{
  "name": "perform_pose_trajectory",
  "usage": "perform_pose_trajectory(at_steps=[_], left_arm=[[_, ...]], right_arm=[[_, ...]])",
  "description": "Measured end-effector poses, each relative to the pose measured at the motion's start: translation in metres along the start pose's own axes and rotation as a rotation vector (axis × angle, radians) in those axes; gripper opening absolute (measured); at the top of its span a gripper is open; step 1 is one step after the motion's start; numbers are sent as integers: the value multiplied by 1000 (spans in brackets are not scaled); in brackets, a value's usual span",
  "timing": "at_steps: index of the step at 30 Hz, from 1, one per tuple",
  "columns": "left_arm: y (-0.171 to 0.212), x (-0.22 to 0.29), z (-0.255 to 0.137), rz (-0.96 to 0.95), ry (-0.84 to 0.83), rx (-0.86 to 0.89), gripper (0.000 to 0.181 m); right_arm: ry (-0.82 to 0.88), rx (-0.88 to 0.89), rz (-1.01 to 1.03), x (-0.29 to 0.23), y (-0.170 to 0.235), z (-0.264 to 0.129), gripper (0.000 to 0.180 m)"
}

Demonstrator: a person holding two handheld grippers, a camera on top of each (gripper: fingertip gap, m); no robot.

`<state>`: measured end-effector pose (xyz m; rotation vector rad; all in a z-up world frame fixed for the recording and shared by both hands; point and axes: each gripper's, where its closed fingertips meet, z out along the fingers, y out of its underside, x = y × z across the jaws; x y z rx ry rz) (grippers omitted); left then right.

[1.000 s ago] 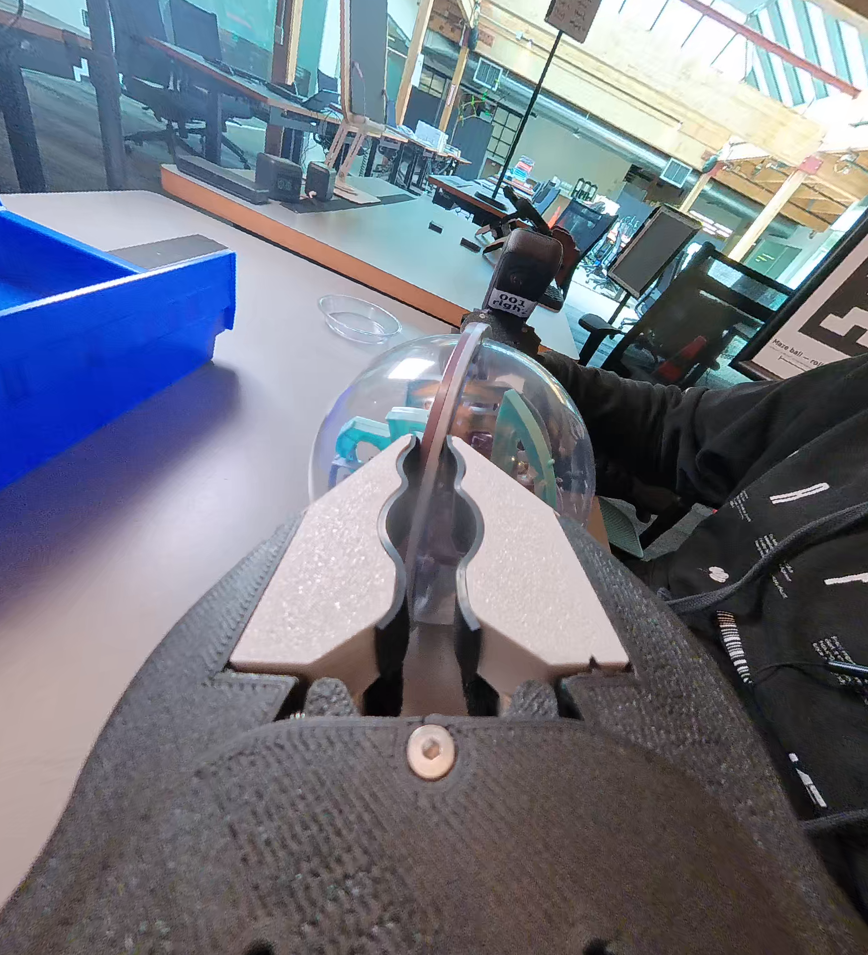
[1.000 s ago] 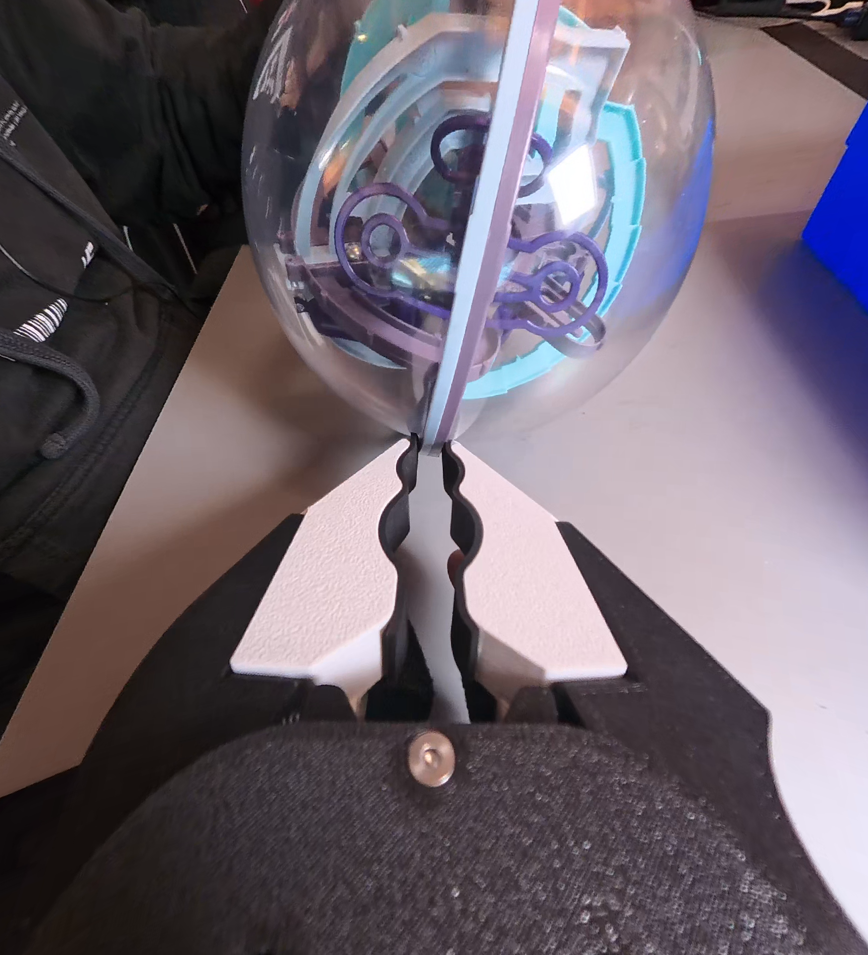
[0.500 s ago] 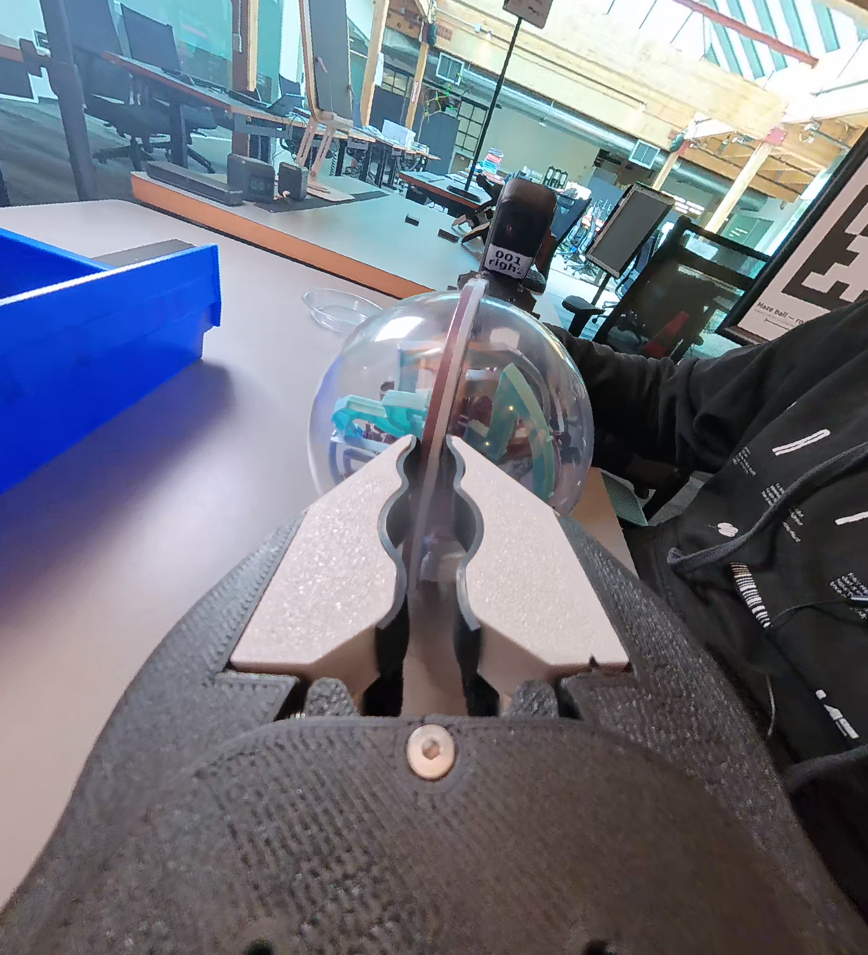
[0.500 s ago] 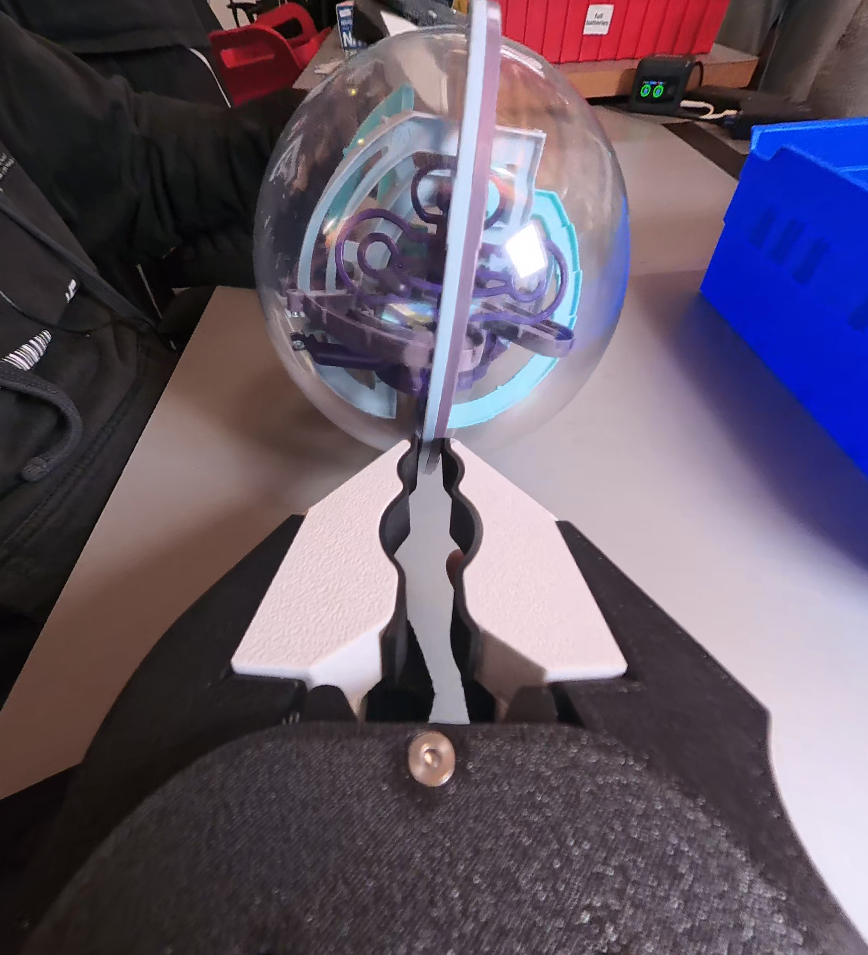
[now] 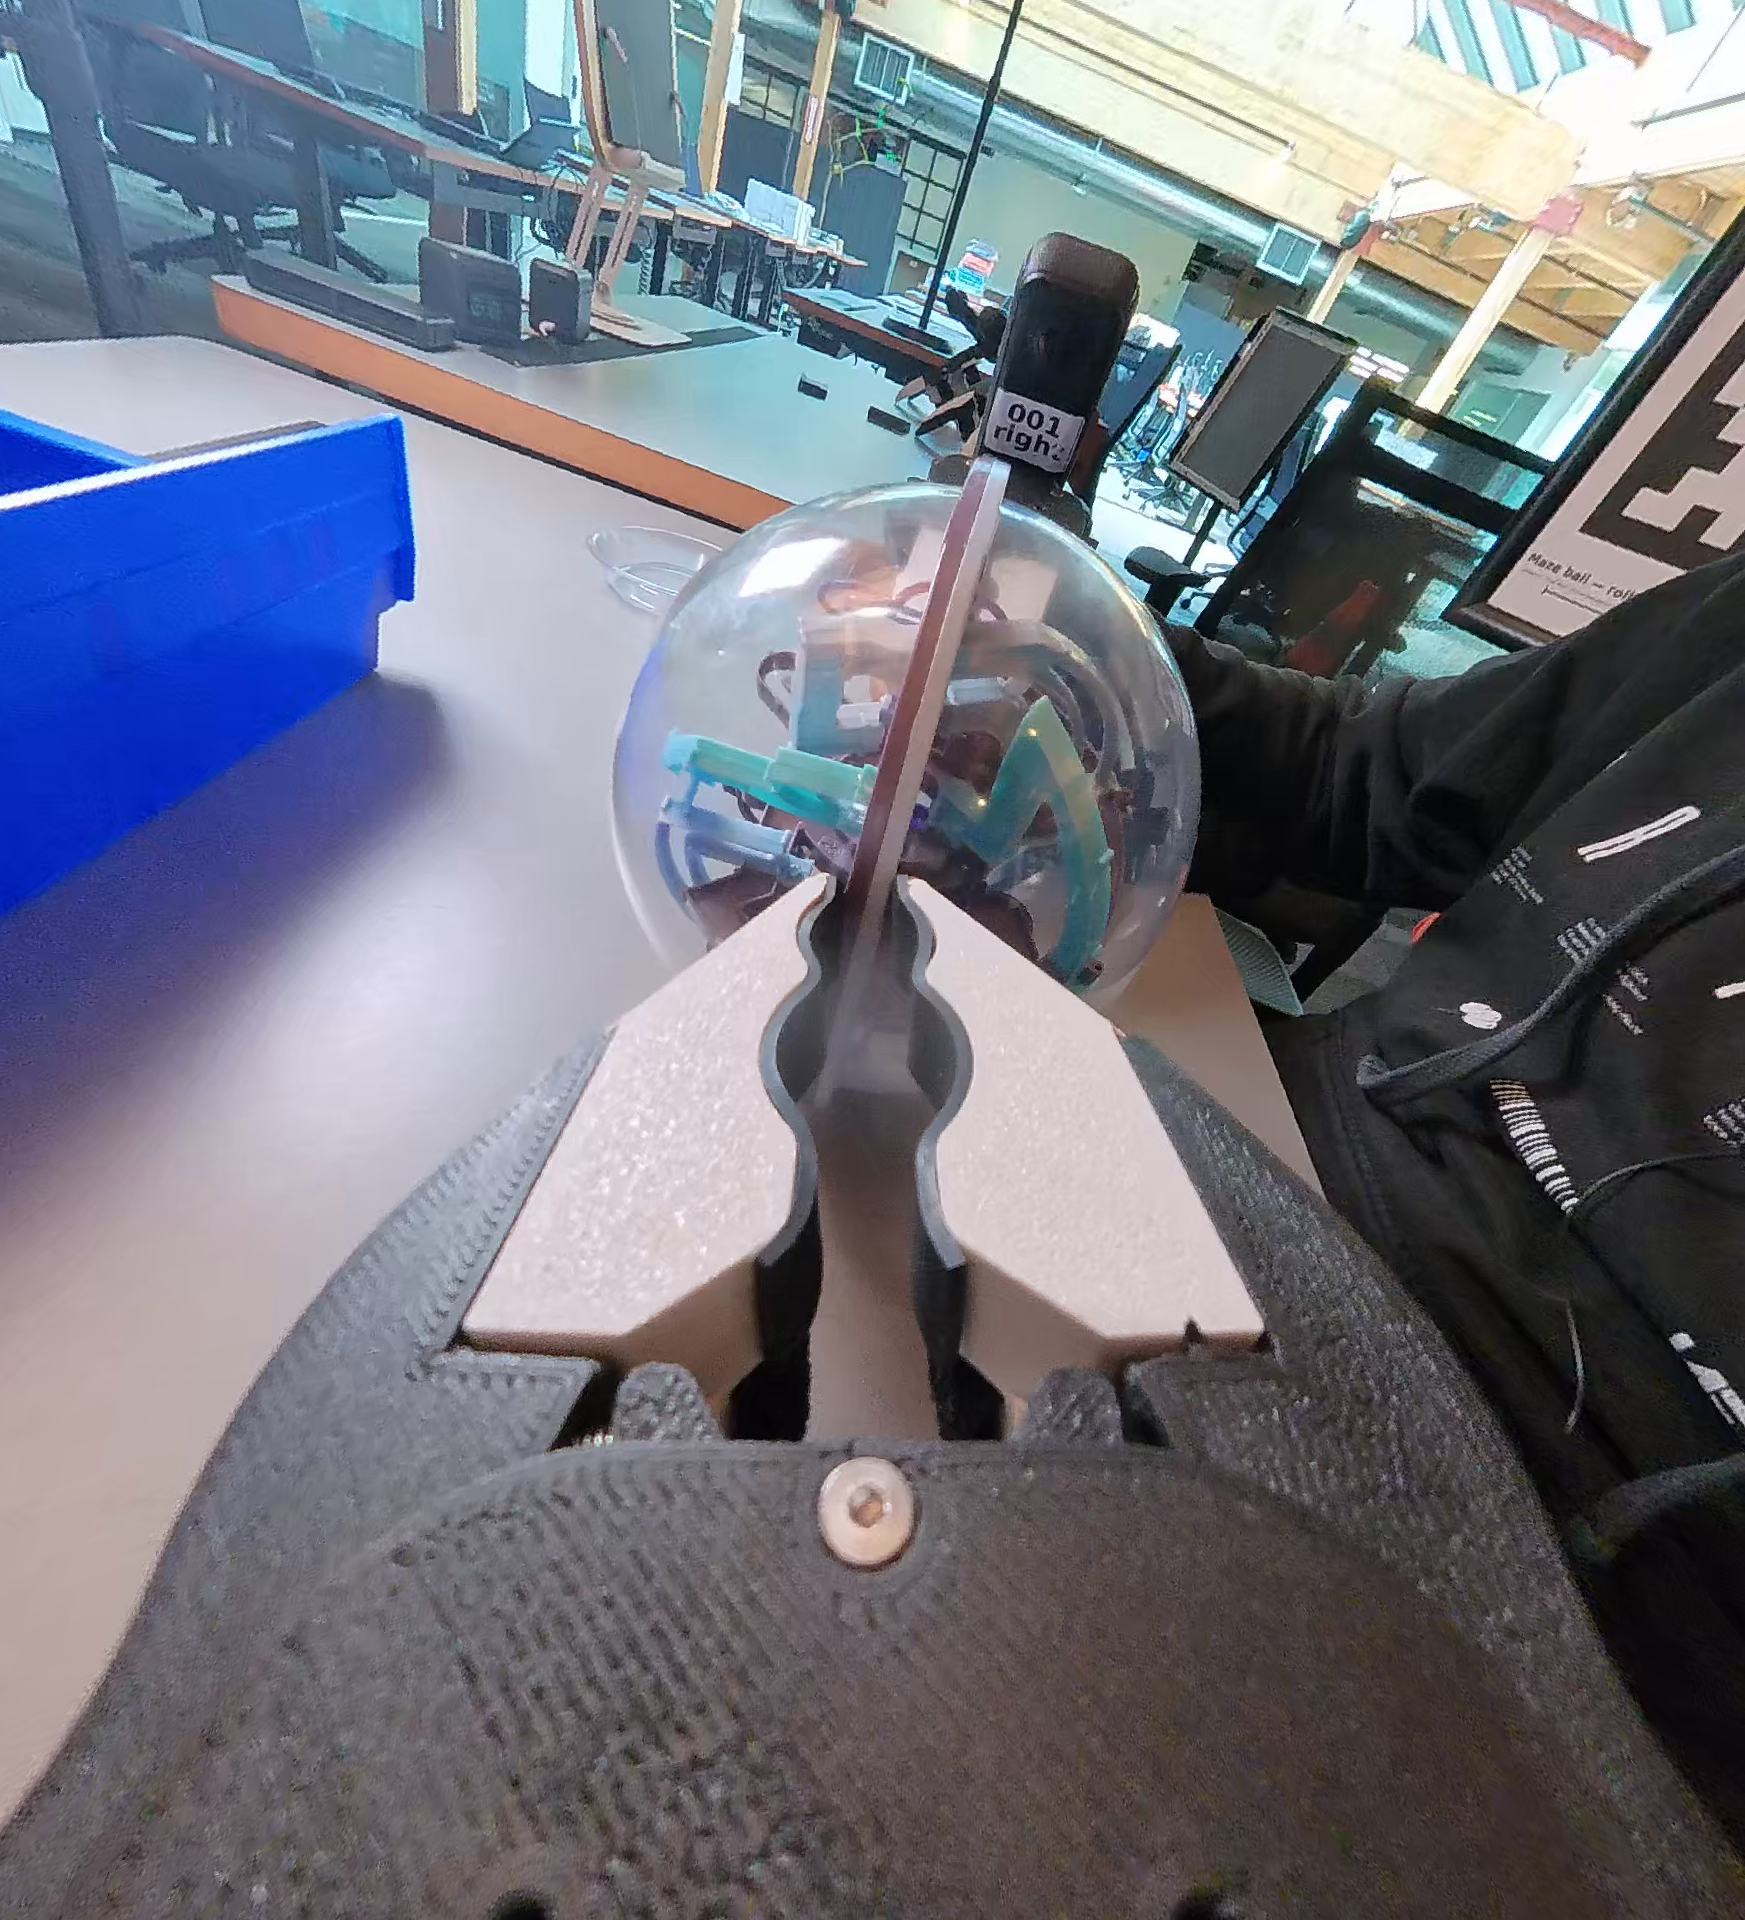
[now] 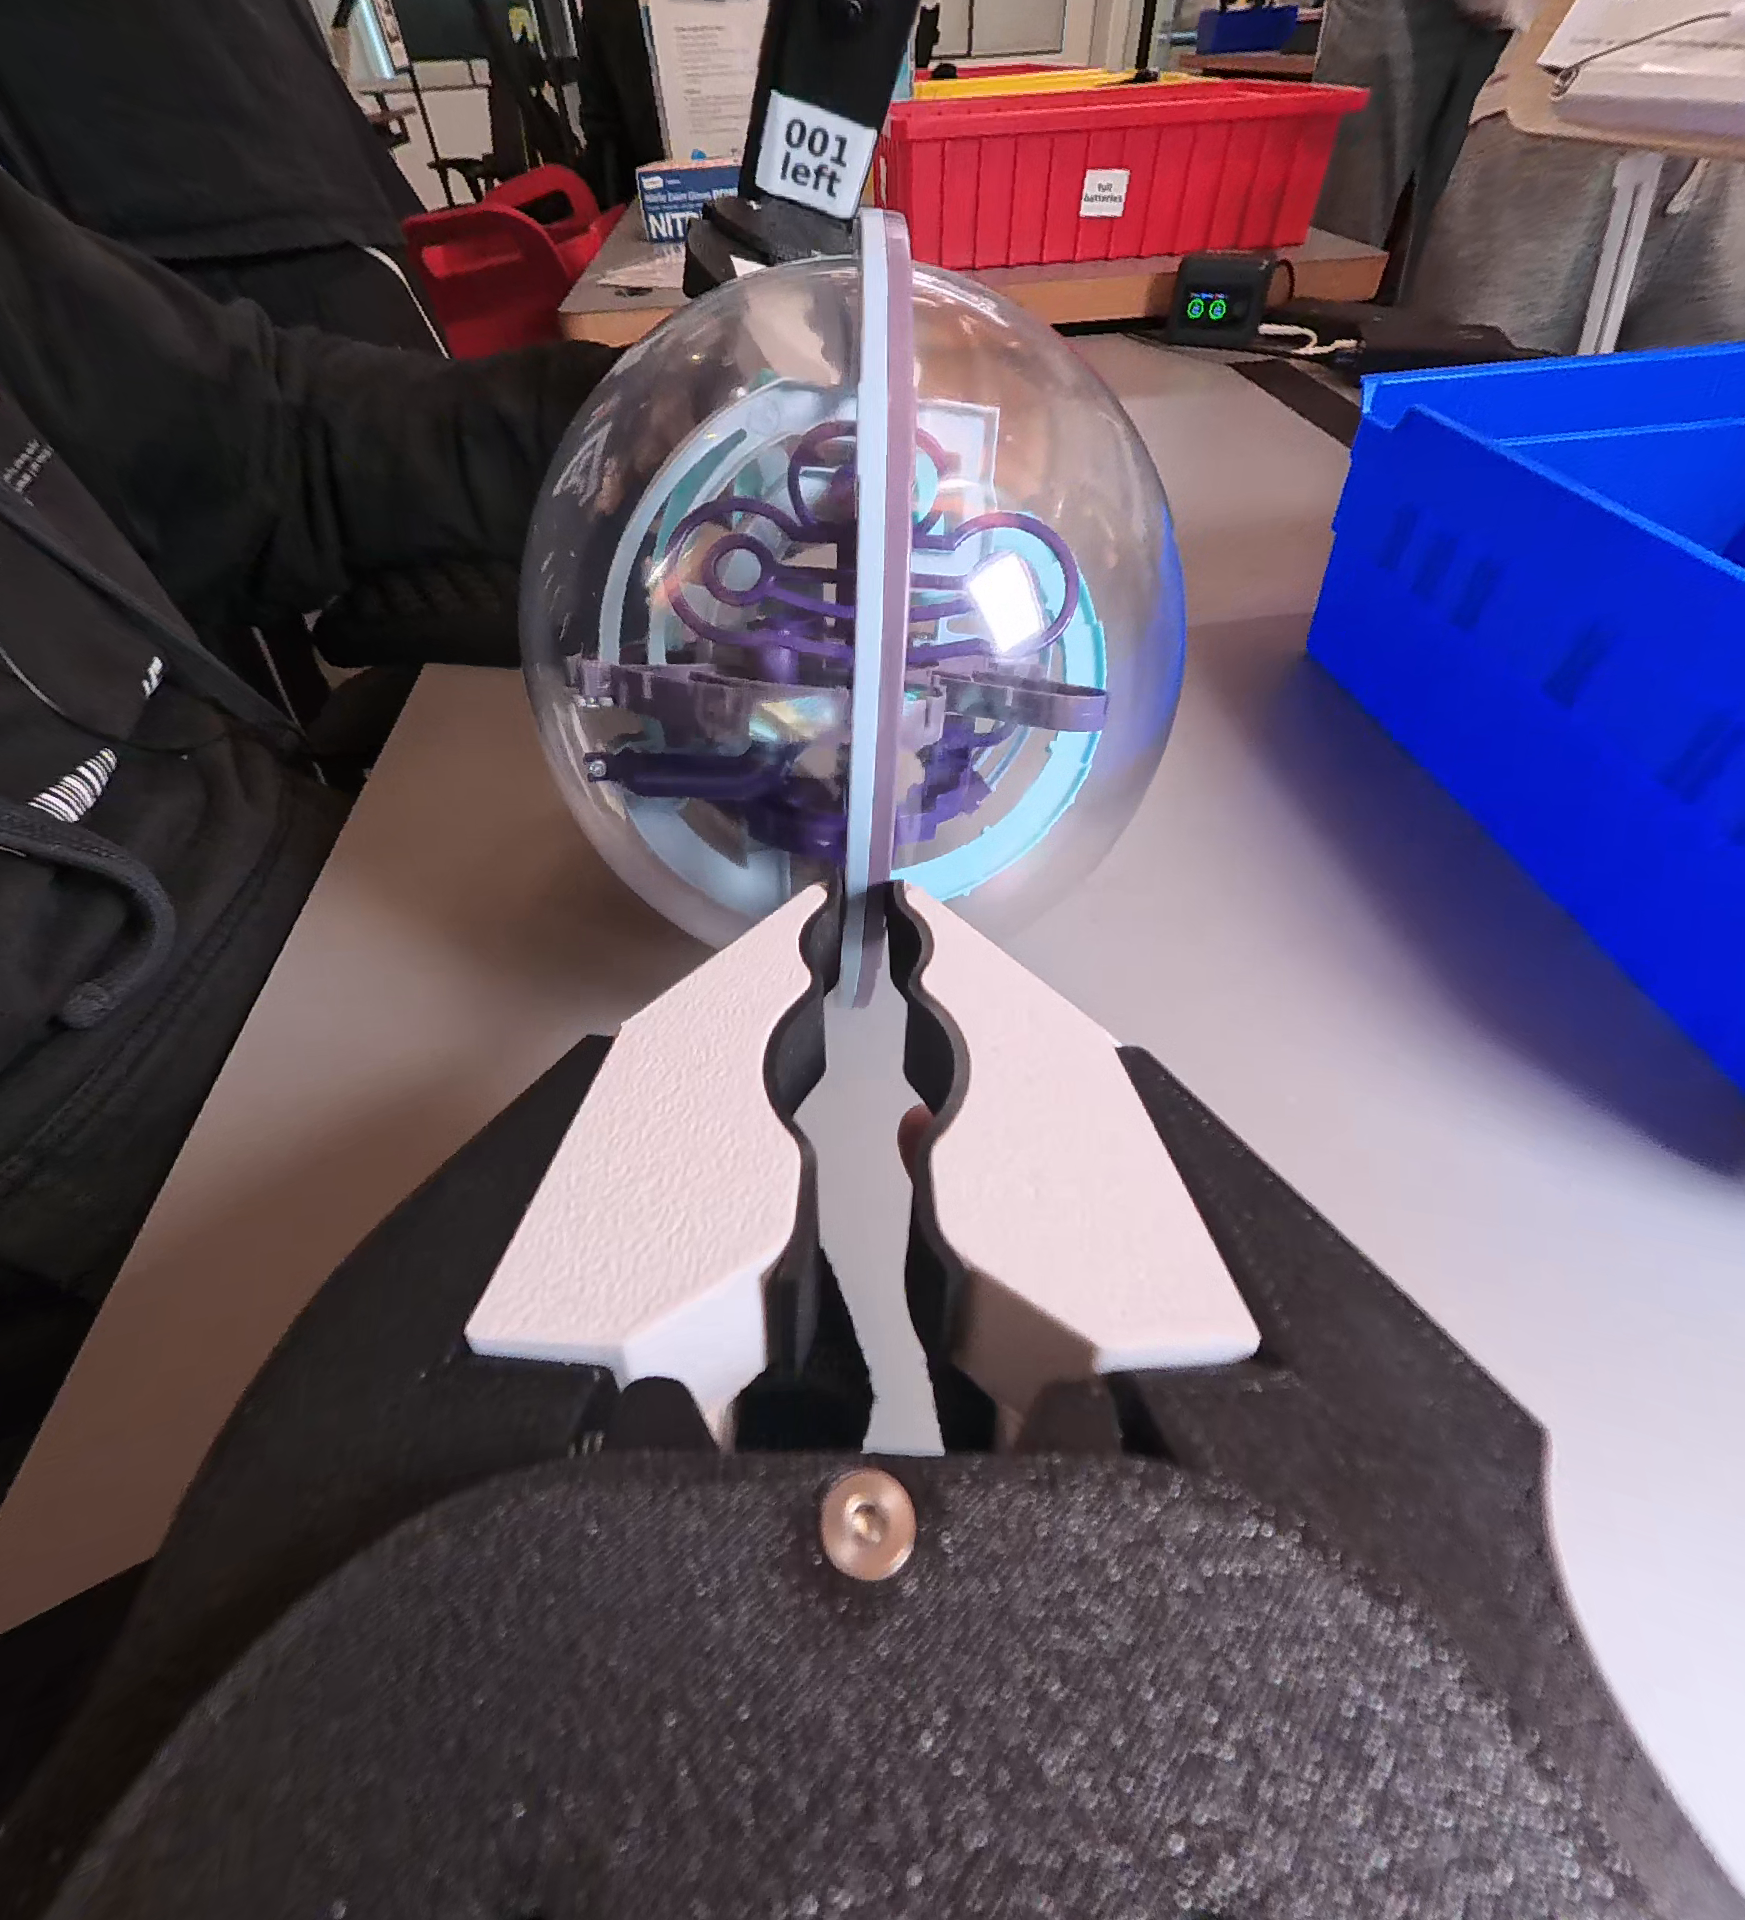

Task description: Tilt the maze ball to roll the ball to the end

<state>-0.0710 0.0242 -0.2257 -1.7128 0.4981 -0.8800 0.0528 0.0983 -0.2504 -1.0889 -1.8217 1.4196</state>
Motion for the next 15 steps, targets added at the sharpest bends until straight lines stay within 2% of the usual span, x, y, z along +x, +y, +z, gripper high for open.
perform_pose_trajectory(at_steps=[15], left_arm=[[-6,7,5,-78,3,20,6]], right_arm=[[34,-24,153,19,15,2,6]])
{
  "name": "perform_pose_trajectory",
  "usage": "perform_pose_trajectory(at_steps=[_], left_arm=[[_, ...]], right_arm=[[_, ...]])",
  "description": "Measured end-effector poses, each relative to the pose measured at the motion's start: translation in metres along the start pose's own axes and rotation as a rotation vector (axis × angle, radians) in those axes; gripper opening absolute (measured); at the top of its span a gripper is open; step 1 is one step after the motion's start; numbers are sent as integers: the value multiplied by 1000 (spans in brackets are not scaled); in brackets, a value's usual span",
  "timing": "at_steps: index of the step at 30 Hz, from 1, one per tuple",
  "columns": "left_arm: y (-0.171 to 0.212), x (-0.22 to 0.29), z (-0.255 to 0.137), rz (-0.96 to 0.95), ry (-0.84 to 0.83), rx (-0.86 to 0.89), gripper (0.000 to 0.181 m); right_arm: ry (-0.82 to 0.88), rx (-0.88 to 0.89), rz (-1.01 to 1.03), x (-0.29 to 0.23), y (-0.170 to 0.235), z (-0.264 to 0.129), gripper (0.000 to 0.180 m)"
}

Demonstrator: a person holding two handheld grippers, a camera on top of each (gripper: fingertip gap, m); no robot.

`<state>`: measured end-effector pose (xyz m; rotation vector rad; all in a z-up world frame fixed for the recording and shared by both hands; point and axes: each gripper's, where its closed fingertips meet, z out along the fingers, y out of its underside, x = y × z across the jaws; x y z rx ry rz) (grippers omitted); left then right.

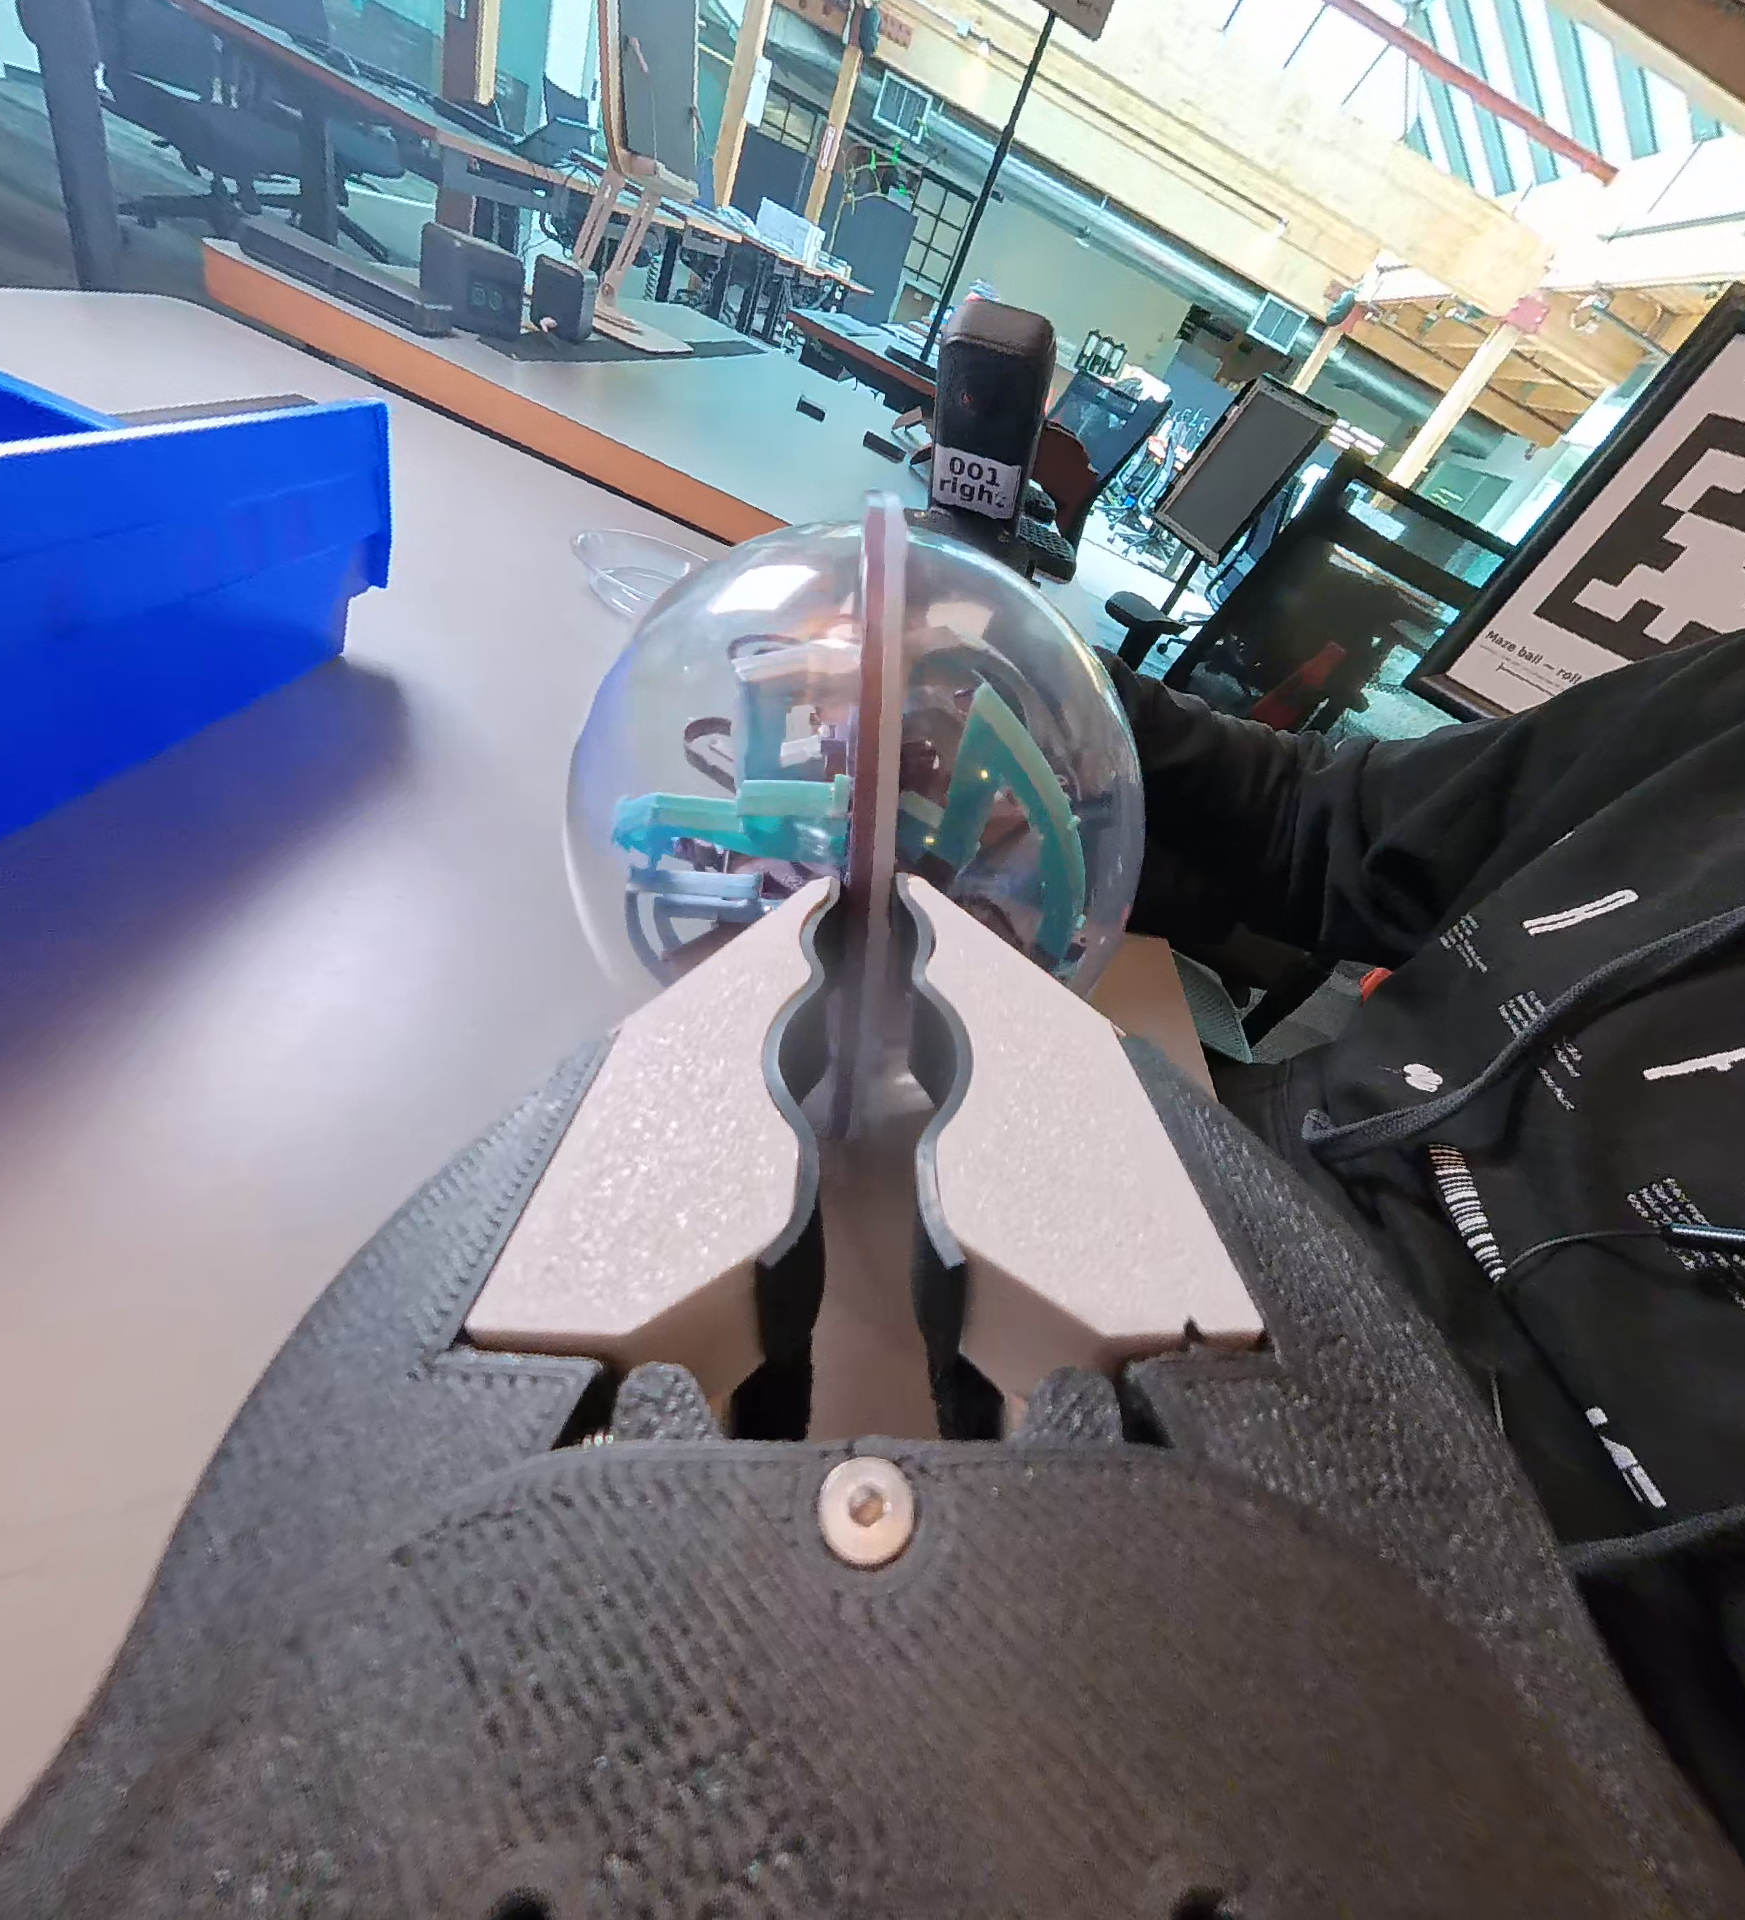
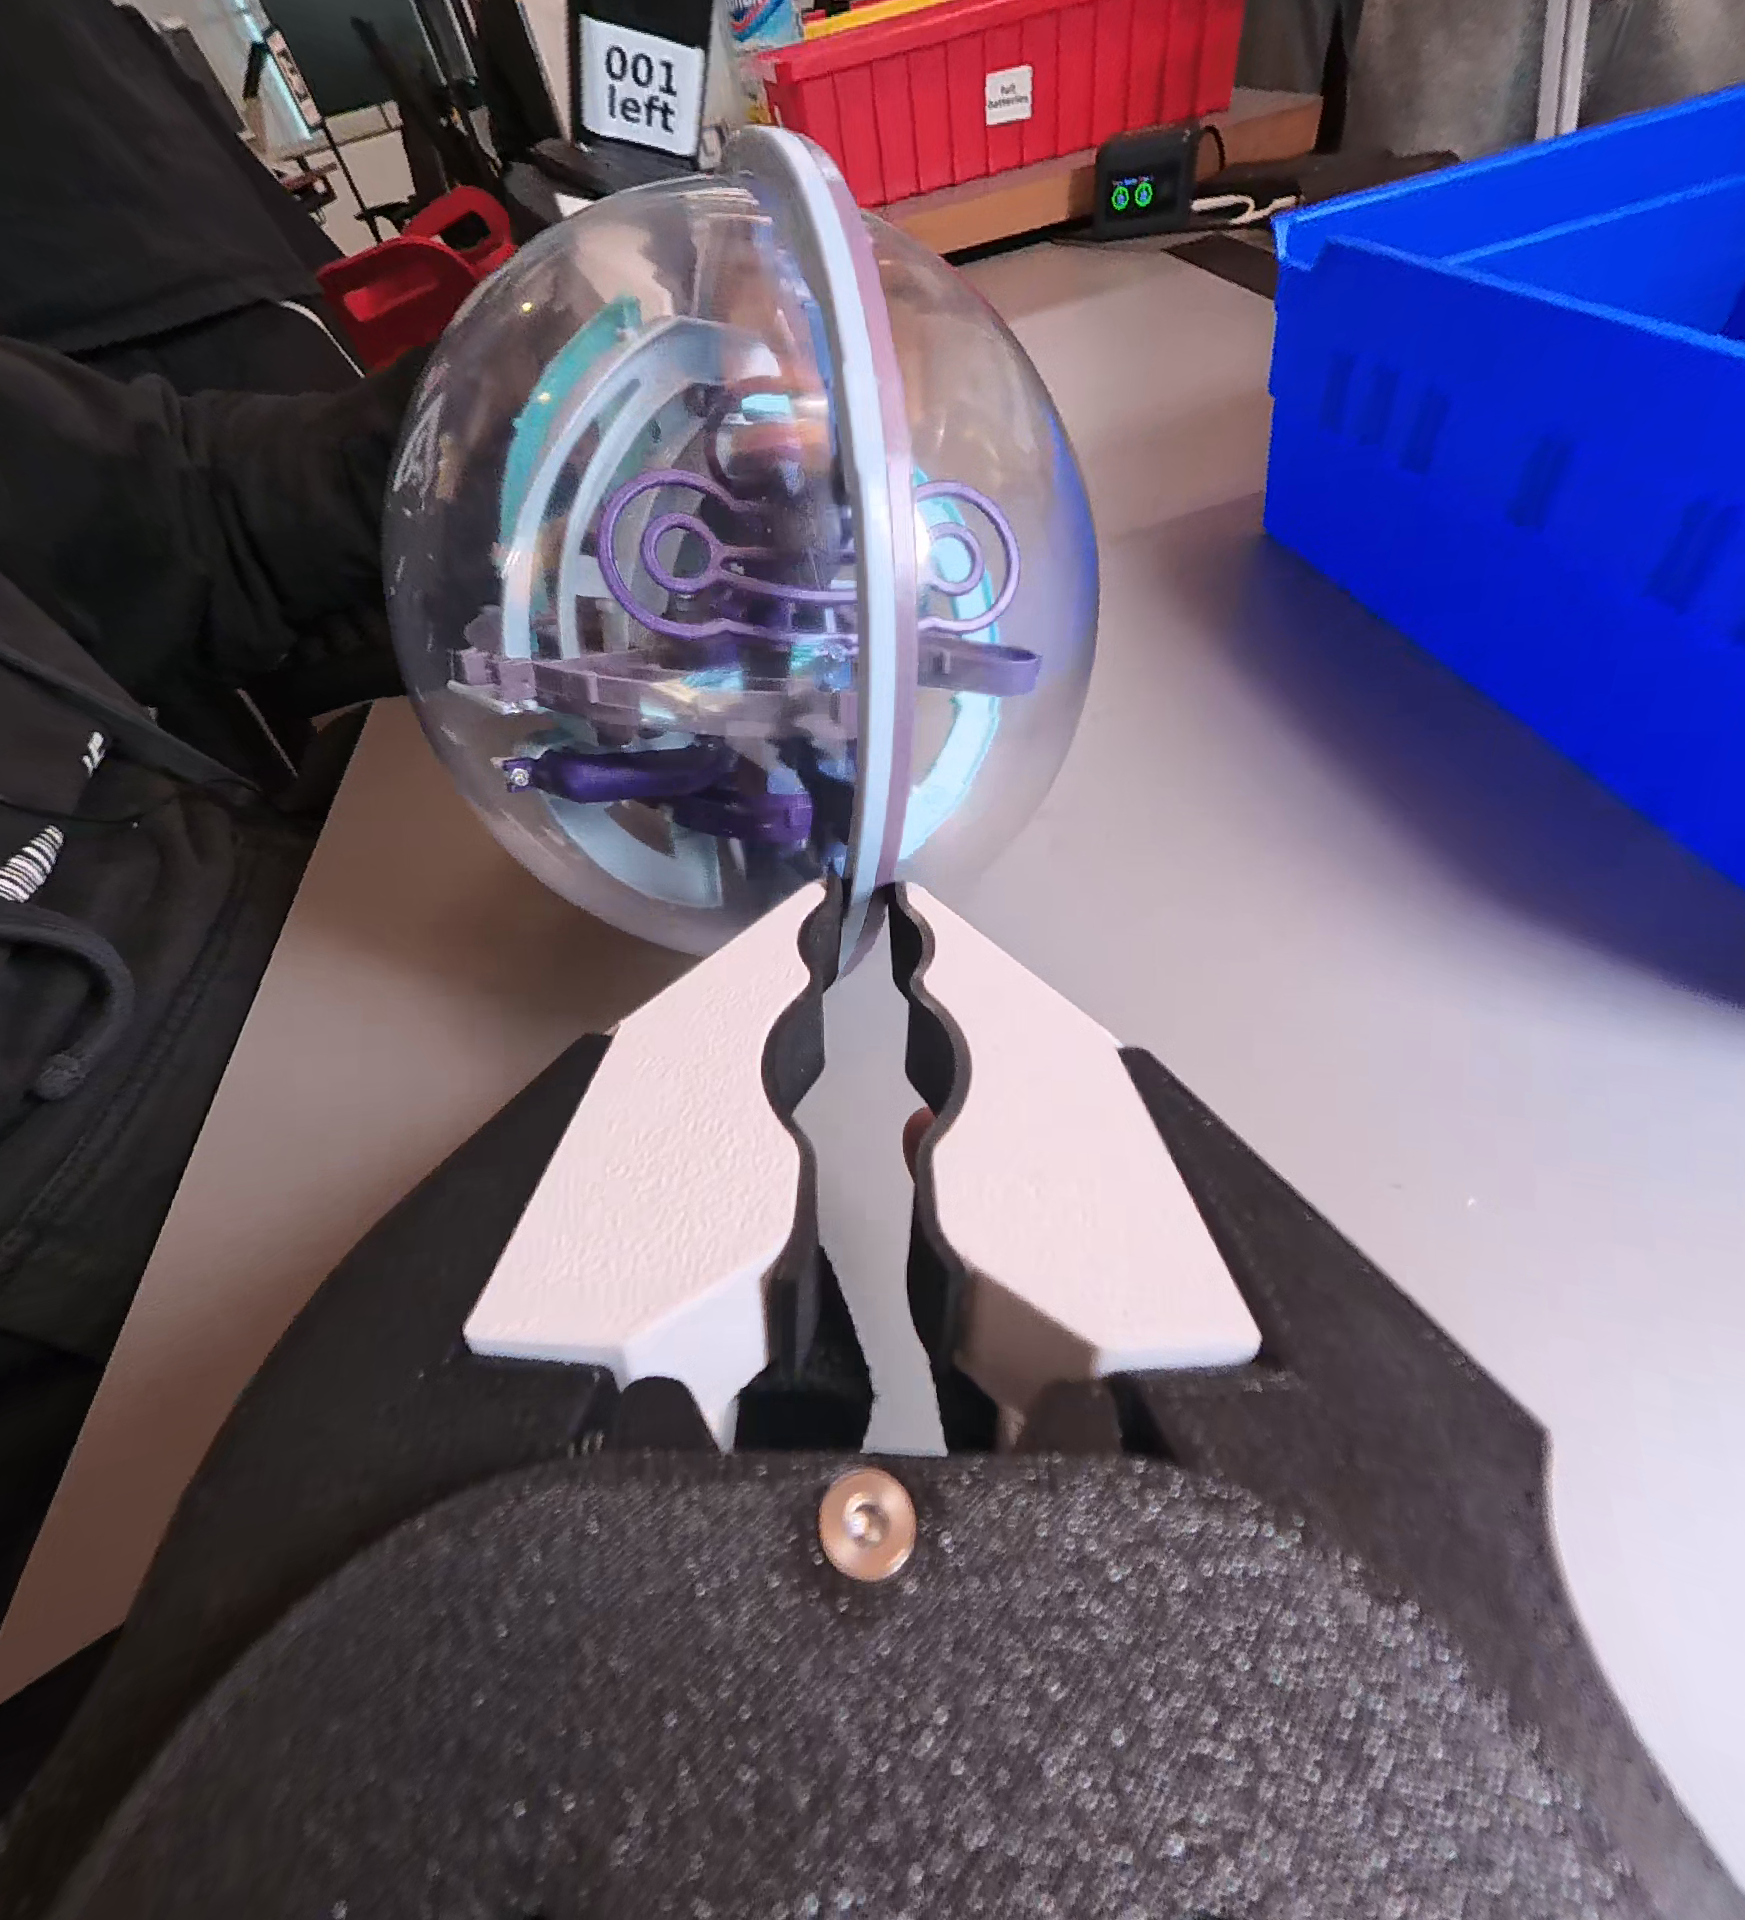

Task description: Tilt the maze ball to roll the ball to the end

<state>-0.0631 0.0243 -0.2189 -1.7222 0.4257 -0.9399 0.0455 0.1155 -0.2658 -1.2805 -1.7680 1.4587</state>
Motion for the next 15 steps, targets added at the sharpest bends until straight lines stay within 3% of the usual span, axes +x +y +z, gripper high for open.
perform_pose_trajectory(at_steps=[15], left_arm=[[-15,11,4,-37,-28,39,6]], right_arm=[[58,-82,18,10,15,14,5]])
